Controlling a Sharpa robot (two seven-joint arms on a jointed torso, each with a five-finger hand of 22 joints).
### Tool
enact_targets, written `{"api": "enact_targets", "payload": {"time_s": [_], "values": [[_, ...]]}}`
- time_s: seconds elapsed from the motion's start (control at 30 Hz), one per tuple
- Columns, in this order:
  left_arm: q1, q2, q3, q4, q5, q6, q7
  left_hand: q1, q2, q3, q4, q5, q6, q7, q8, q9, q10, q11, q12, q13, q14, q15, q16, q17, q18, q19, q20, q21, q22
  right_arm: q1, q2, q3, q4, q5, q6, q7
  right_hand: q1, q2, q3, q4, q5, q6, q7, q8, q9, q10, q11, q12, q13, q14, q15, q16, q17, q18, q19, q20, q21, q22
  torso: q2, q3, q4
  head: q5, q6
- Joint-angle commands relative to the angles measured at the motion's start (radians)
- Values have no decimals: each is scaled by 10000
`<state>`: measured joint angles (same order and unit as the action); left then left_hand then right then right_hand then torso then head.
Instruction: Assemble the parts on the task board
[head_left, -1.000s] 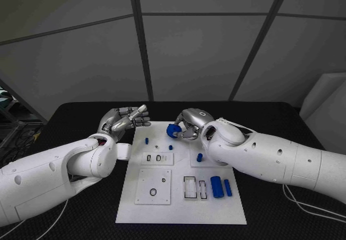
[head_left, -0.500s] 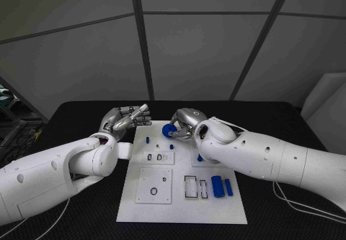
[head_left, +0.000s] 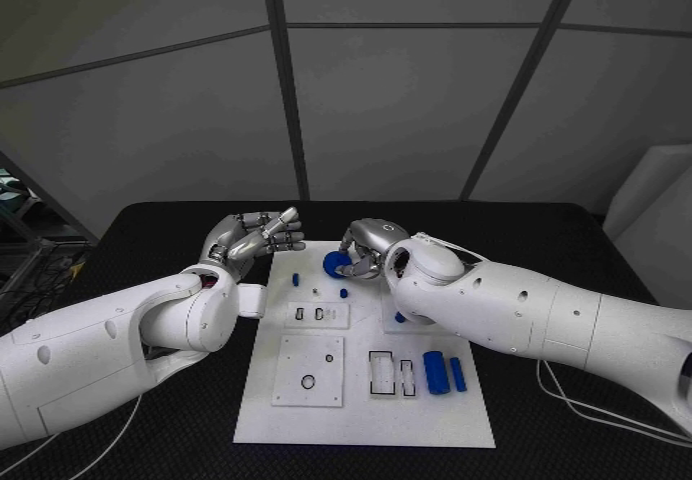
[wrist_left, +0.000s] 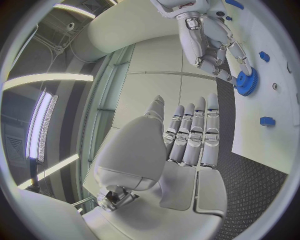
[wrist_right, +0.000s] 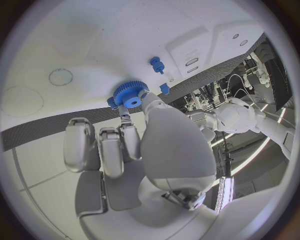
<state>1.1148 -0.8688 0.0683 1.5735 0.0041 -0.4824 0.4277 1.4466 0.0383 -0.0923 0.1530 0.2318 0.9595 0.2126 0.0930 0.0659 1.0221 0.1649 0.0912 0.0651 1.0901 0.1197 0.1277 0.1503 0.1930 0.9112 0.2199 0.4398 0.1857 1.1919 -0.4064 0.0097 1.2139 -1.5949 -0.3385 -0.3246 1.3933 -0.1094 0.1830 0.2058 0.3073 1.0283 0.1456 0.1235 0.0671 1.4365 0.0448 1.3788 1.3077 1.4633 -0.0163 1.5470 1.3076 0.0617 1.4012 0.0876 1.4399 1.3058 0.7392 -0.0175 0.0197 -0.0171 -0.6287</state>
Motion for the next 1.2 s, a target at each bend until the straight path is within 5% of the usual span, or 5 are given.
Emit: {"api": "enact_targets", "payload": {"time_s": [0.03, 0.23, 0.57, 0.67, 1.2], "values": [[15, 11, 8, 5, -34, 113, 50, 66, 43, 9, -66, -25, -19, 54, -40, -12, -40, 55, -66, -6, -16, 31, -55, 10, -116, -10, 50, -26, -14, 19, 35, -2, -114, -26, 374, 2, -57, -89, 50, 14, -120, 25, -78, -96, -1, -57, 68, -84, 361, 952, -23, 34, 2074, -37, 0, 30, 1, -47, 6, -1, -13, 5, -6], [15, 10, 8, -1, -34, 116, 44, 66, 43, 9, -66, -25, -19, 54, -40, -12, -40, 55, -66, -6, -16, 31, -55, 10, -116, -10, 50, -26, -14, 19, 95, -2, -234, 113, 409, 101, -508, -216, -55, 240, -168, -781, 148, -564, -29, -201, 280, -226, 228, 954, 155, 39, 2089, -29, -50, 177, -38, -102, 1, -2, -17, 2, -15], [15, 0, 8, -13, -34, 113, 25, 66, 43, 9, -66, -25, -19, 54, -40, -12, -40, 55, -66, -6, -16, 31, -55, 10, -116, -10, 50, -26, -14, 20, 97, -3, -244, 397, 756, 310, -1711, -207, -348, 860, 301, -821, 192, -527, 27, -259, 350, -232, 216, 959, 238, 52, 2126, -12, -84, 292, -62, -130, 0, 1, -7, 2, -22], [15, -6, 8, -10, -34, 111, 20, 69, 37, 6, -83, -30, -22, 61, -53, -12, -43, 59, -78, -5, -15, 33, -72, 17, -116, -12, 52, -29, -19, 20, 61, -3, -208, 457, 758, 318, -2317, -60, -660, 829, 1208, -775, 177, -519, 31, -255, 341, -203, 243, 958, 229, 51, 2124, -13, -82, 285, -60, -121, 0, 2, -14, 11, -21], [8, -75, 7, -33, -34, 93, 13, 69, 37, 6, -83, -30, -22, 61, -53, -12, -43, 59, -78, -5, -15, 33, -72, 17, -116, -12, 52, -29, -19, 29, -1487, 39, 1118, 2383, -1562, 1984, -1654, 183, -1012, 519, 1585, -771, 174, -546, 24, -232, 330, -151, 309, 924, 221, -4, 1989, 21, -181, 276, -139, -258, -34, 52, -118, 32, 95]]}}
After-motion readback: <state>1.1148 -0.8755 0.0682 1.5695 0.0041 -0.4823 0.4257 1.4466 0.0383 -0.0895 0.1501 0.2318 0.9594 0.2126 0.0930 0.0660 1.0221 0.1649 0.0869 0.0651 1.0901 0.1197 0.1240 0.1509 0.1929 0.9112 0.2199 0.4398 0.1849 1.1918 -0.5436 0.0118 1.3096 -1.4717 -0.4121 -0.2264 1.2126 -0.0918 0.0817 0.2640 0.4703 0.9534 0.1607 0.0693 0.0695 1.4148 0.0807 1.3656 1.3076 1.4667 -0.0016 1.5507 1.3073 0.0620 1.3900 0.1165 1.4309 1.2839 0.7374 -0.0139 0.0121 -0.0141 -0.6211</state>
